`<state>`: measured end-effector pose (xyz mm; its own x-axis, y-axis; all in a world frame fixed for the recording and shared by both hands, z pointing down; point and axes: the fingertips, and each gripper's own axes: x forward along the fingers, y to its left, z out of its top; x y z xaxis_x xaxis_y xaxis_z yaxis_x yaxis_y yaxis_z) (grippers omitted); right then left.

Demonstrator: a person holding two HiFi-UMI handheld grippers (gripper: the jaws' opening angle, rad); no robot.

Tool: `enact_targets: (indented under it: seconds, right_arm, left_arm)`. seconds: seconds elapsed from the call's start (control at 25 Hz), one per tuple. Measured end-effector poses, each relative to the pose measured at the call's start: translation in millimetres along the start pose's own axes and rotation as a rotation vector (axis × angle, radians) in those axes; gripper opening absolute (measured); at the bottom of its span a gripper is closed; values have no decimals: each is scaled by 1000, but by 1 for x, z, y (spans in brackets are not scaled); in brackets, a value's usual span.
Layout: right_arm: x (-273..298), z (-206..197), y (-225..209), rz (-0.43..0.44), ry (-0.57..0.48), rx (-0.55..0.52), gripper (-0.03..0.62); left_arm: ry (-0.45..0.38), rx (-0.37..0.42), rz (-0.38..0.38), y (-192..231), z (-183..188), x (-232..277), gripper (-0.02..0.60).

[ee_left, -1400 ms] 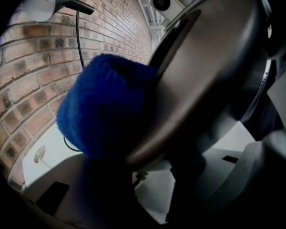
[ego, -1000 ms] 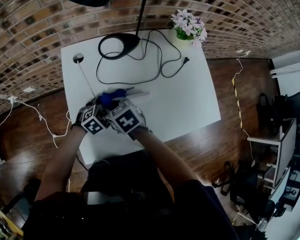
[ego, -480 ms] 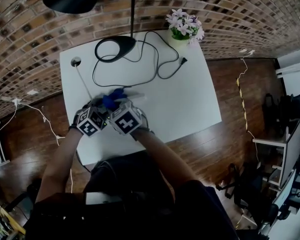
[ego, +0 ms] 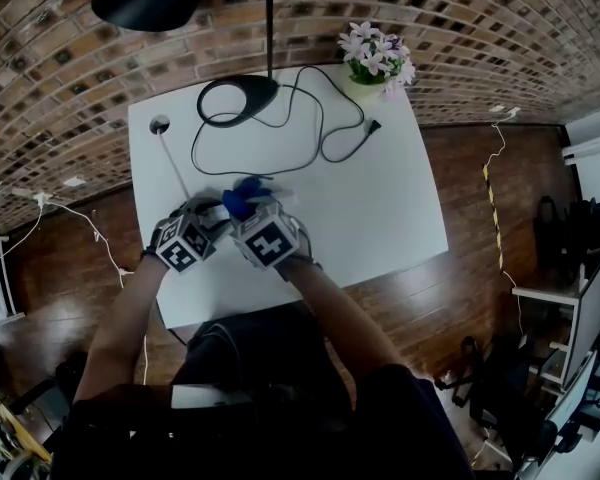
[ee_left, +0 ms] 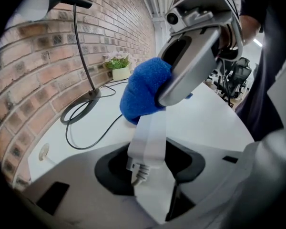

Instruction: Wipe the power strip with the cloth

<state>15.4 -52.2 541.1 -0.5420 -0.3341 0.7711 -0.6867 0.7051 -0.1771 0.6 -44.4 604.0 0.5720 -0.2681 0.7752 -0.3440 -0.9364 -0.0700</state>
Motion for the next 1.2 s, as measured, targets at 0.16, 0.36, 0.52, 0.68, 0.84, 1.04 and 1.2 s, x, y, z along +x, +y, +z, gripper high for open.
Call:
enact_targets:
  seconds: [0.16, 0.36, 0.52, 0.68, 0.84, 1.04, 1.2]
  right_arm:
    - [-10, -6, -18, -17, 1, 43, 64]
    - [-24, -20, -44, -50, 6, 92, 64]
    - [-30, -25, -60, -72, -5, 109, 64]
    - [-35, -29, -70, -93, -7, 114, 64]
    - [-40, -34, -78, -103, 3, 165, 64]
    - [-48, -38, -90, -129, -15, 210, 64]
    - [-54, -47, -107, -167, -8, 246, 65]
  left_arm:
    - [0, -1, 6, 1, 0, 0, 189]
    - [-3, -1, 5, 1, -1, 0, 189]
    - [-7, -2, 6, 1, 0, 0, 189]
    - [-9, -1, 6, 0, 0, -1, 189]
    - [-10, -1, 5, 1, 0, 0, 189]
    - [-14, -1, 1, 0, -1, 0, 189]
    - [-18, -2, 0, 0, -1, -1, 189]
